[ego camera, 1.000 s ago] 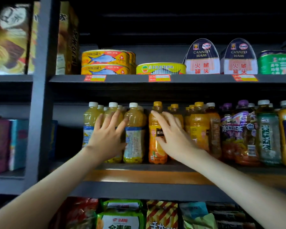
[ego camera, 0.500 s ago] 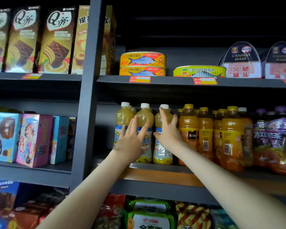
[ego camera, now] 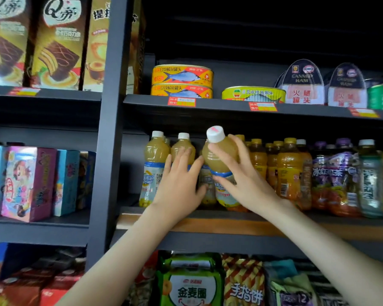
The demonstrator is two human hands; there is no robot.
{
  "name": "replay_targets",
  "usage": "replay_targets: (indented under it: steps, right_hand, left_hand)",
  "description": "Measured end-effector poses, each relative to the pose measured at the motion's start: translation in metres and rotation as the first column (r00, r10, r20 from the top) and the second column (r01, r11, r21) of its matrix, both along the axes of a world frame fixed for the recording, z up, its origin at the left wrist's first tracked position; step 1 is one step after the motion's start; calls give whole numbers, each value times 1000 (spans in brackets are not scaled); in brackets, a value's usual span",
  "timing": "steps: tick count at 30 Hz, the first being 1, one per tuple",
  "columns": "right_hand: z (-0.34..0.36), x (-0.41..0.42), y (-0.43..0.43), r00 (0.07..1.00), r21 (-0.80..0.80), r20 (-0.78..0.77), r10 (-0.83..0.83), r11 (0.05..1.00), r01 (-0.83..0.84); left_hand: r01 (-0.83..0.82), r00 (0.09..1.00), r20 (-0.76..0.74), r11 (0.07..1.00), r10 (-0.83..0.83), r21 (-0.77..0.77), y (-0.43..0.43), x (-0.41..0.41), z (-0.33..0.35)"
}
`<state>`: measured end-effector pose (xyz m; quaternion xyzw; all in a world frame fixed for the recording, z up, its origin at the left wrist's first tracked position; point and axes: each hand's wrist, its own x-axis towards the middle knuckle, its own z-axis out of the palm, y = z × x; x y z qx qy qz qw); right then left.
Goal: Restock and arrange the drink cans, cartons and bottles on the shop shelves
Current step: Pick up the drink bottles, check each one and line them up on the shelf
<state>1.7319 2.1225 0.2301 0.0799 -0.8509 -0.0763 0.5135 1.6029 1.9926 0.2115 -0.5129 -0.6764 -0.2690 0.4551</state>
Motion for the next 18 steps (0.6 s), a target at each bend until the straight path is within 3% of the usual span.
replay_targets:
  steps: [5,9,11,15,18]
  right_hand:
    - [-6,40,-8,989,108,-118,91,991,-79]
    - [-13,84,-25,941,65,-274,199,980,-188]
    - [-21,110,-31,898,-48,-349,269,952,-304]
    - [-60,167,-43,785,-426,-482,388,679,-598]
    - [-109,207,-49,743,-636,-556,372,386,-669]
  left_hand:
    - [219,975,-75,963,-209,155,2,34,-18]
    - [364,930,-2,921,-367,139,0,80,-34]
    - [417,900,92,903,-426,102,-3,108,-46]
    - [560,736,392,822,-552,107,-18,166,-86]
    - [600,607,552,785,-573,155,-28,207,-136]
